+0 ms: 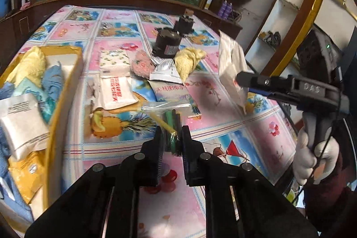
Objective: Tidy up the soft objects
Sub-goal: 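Carry the tissue pack and stick bag into the tray and open both tools, then grasp the white lemon-print tissue pack with the left tool while the right tool reaches the yellow towel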
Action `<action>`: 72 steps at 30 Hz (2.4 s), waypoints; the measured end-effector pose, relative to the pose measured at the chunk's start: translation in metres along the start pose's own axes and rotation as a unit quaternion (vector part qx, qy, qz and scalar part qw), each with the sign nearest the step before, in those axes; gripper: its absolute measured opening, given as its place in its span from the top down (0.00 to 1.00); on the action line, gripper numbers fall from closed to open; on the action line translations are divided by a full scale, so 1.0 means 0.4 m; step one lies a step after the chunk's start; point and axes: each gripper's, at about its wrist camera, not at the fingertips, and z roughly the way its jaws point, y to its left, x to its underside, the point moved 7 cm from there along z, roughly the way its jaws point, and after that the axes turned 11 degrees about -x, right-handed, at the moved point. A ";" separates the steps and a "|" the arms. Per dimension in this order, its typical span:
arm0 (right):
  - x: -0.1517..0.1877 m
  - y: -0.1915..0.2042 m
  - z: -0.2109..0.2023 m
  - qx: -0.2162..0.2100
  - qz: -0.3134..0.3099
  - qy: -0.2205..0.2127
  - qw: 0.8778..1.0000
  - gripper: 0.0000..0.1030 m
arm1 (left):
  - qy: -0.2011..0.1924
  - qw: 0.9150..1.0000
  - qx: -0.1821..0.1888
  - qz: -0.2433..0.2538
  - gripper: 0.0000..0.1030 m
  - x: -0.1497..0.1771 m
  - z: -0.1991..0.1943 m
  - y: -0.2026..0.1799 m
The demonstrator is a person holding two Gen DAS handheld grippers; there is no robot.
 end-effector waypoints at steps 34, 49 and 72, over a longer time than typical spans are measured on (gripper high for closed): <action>0.222 0.553 0.533 -0.090 -0.187 0.224 0.952 0.63 | -0.056 0.955 -0.190 -0.222 0.30 0.136 -0.225 0.529; 0.120 0.430 0.371 -0.070 -0.140 0.136 0.978 0.32 | -0.055 0.954 -0.262 -0.135 0.30 0.121 -0.212 0.426; -0.074 0.008 -0.056 0.115 -0.084 -0.101 0.985 0.00 | -0.009 0.951 -0.309 0.014 0.30 0.074 -0.103 0.177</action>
